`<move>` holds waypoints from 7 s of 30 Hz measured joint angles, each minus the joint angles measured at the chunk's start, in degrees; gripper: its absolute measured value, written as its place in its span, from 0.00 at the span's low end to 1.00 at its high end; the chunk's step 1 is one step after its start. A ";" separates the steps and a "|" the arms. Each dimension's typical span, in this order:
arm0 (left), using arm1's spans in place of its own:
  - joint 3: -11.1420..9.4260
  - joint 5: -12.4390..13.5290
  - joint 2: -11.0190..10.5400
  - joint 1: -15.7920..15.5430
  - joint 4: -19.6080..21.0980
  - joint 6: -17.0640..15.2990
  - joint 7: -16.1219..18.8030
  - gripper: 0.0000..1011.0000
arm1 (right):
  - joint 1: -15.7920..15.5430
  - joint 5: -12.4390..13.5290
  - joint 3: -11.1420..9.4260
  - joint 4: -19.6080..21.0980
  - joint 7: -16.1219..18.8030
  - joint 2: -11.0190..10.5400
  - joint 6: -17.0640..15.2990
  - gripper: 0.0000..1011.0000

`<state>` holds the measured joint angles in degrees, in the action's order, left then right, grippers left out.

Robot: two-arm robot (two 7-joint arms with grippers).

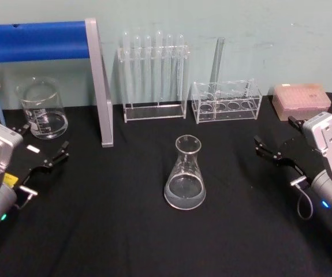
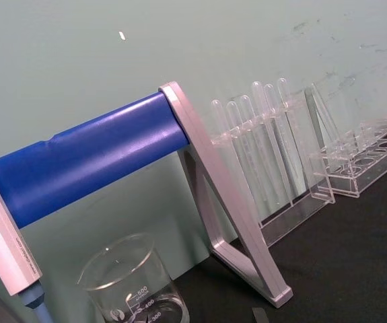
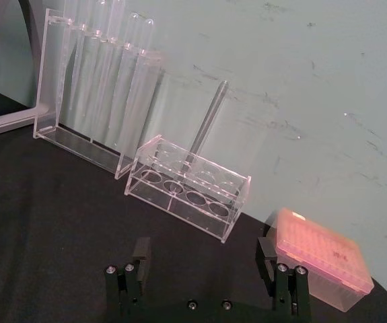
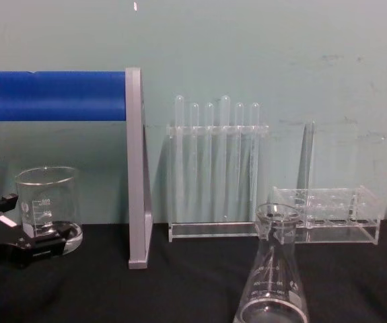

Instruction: Grasp the erlenmeyer flask with one hand, shake it three times, then place it back.

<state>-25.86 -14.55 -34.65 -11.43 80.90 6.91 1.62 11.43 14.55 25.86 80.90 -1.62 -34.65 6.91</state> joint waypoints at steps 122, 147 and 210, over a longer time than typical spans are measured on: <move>0.00 0.00 0.00 0.00 0.00 0.00 0.00 0.99 | 1.11 5.25 -1.96 -0.41 27.34 13.83 -2.87 0.99; 0.00 0.00 0.00 0.00 0.00 0.00 0.00 0.99 | 1.05 5.50 -1.92 -0.30 27.36 13.69 -2.90 0.58; 0.00 0.00 0.00 0.00 0.00 0.00 0.00 0.99 | -0.41 3.96 -1.86 8.52 27.65 13.76 -5.10 0.44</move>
<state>-25.86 -14.55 -34.64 -11.43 80.90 6.91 1.62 11.02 18.51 24.01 89.42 26.03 -20.89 1.81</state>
